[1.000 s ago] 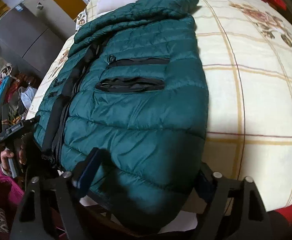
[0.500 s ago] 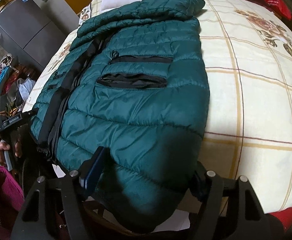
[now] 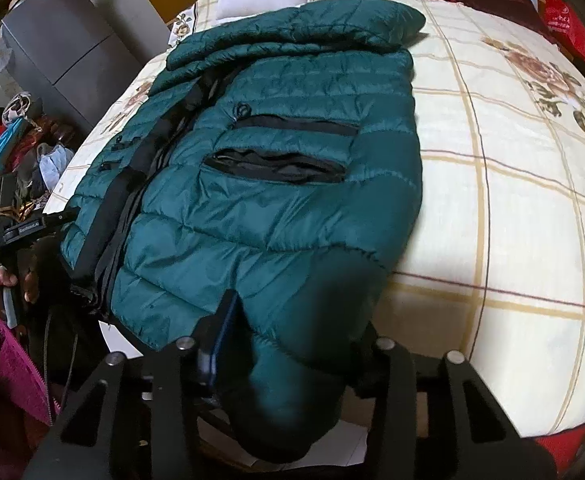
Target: Fold large clothes
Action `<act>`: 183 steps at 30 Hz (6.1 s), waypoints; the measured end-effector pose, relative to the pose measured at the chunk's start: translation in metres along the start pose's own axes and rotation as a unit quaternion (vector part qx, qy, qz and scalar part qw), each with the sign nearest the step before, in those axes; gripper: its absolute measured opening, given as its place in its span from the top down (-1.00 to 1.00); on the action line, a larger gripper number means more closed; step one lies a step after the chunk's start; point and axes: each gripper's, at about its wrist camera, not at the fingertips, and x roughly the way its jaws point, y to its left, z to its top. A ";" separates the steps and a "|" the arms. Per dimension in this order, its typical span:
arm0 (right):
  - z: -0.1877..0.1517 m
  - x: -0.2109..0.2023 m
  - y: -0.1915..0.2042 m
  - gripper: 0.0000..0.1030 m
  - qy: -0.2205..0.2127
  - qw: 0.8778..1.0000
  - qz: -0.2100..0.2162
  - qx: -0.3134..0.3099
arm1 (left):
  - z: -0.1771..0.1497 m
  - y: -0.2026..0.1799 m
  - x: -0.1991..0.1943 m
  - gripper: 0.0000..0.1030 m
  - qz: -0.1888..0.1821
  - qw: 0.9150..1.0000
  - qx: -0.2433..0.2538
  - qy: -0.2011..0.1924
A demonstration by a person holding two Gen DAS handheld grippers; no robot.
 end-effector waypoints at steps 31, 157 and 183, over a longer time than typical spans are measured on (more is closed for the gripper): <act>0.127 -0.085 0.003 0.50 -0.153 0.988 -0.006 -0.007 | 0.119 -0.030 -0.082 1.00 -0.058 0.986 0.012 -0.153; 0.371 0.136 -0.073 -0.65 -0.089 0.972 -0.212 0.054 | 0.341 -0.090 0.172 -0.12 0.110 0.988 0.015 -0.104; 0.282 0.068 -0.049 -0.68 -0.107 0.974 -0.193 0.053 | 0.253 -0.061 0.087 -0.11 0.060 0.992 0.033 -0.109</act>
